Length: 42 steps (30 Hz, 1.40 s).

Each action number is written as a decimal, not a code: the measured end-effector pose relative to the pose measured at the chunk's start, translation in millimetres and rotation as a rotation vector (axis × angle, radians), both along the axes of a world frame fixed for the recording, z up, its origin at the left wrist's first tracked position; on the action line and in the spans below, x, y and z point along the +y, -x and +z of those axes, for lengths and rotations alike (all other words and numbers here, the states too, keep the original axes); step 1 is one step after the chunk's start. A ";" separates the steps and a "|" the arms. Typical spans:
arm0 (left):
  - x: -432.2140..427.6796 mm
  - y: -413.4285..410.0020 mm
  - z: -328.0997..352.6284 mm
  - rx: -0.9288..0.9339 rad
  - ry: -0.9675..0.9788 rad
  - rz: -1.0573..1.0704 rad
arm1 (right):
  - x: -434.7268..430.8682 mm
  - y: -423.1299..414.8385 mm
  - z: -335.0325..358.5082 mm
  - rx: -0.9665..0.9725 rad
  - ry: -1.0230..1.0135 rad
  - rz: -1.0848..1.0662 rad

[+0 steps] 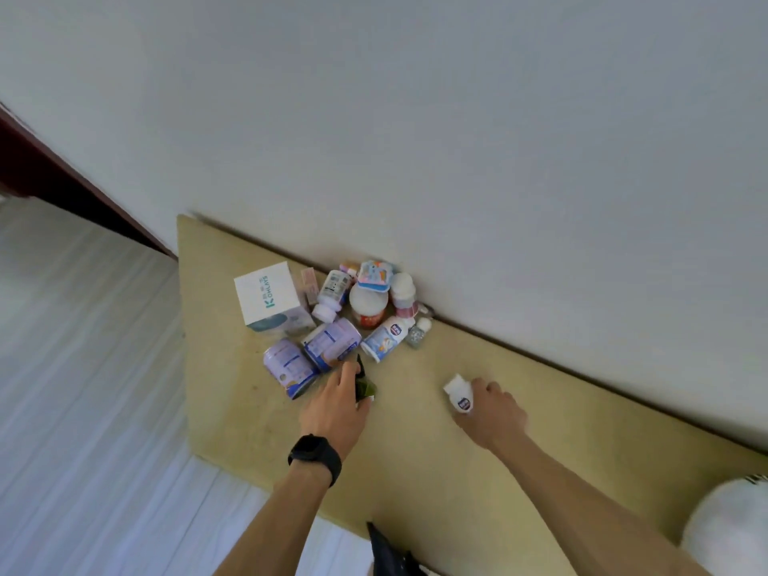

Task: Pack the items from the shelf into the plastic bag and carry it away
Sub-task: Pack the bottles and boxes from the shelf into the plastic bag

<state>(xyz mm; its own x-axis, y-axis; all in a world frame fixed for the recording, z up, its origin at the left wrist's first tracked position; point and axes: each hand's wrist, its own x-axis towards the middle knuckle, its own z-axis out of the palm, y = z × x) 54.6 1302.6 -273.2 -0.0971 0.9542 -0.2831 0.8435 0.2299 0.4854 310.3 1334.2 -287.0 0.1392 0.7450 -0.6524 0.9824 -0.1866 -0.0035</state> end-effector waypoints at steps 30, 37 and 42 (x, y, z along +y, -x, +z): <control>-135.5 -547.3 197.8 -0.817 0.383 -0.030 | -286.6 -482.0 170.1 0.965 -0.416 -1.448; -184.0 -613.8 134.9 -0.561 0.315 -0.132 | -299.3 -509.9 156.4 0.846 -0.525 -1.380; -203.8 -609.3 110.1 -0.162 0.215 -0.620 | -299.8 -509.6 157.7 0.854 -0.588 -1.277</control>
